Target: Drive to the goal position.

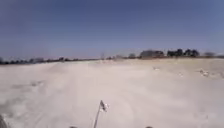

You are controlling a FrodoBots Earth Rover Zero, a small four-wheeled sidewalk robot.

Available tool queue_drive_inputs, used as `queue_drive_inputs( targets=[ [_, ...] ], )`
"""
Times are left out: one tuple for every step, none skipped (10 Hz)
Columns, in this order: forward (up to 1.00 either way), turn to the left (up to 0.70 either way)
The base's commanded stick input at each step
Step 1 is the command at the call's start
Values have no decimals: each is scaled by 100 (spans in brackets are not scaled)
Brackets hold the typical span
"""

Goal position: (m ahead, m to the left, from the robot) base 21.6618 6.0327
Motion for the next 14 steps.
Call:
queue_drive_inputs(
  targets=[
    [70,0],
    [70,0],
    [70,0],
    [70,0],
    [70,0],
    [70,0],
    [70,0],
    [70,0],
    [70,0],
    [70,0],
    [70,0],
    [70,0],
    [70,0],
    [70,0]
  ],
)
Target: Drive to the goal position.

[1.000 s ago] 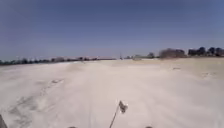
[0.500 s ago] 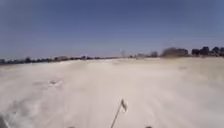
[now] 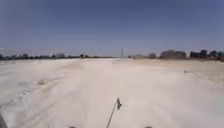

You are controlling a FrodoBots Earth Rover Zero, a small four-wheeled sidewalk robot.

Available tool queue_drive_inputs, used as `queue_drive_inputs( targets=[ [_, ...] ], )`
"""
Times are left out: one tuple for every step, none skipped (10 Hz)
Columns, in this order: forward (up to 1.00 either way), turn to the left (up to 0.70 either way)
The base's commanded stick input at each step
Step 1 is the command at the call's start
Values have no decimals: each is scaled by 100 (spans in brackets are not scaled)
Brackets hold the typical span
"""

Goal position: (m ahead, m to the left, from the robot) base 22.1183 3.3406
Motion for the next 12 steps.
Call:
queue_drive_inputs(
  targets=[
    [70,0],
    [70,0],
    [70,0],
    [70,0],
    [70,0],
    [70,0],
    [70,0],
    [70,0],
    [70,0],
    [70,0],
    [70,0],
    [70,0]
  ],
)
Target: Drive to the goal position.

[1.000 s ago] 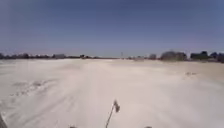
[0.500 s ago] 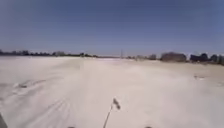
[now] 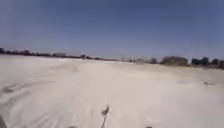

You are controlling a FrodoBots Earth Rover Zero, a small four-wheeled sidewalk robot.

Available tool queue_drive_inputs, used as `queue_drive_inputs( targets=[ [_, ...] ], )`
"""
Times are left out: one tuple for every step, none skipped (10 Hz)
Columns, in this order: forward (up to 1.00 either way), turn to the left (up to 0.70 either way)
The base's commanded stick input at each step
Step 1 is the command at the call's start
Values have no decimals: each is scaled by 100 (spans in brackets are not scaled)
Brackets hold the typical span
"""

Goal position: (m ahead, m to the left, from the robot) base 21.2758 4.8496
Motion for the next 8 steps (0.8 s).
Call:
queue_drive_inputs(
  targets=[
    [70,0],
    [70,0],
    [70,0],
    [70,0],
    [70,0],
    [70,0],
    [70,0],
    [70,0]
  ],
)
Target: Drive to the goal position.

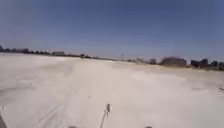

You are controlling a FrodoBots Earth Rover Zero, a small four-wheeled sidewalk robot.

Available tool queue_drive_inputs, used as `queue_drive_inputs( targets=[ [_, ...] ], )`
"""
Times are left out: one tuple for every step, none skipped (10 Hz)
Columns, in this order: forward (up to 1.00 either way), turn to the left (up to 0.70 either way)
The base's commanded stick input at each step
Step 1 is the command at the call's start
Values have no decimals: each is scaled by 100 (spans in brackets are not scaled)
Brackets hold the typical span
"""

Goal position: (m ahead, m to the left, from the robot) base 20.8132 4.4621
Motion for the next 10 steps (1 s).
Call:
queue_drive_inputs(
  targets=[
    [70,0],
    [70,0],
    [70,0],
    [70,0],
    [70,0],
    [70,0],
    [70,0],
    [70,0],
    [70,0],
    [70,0]
  ],
)
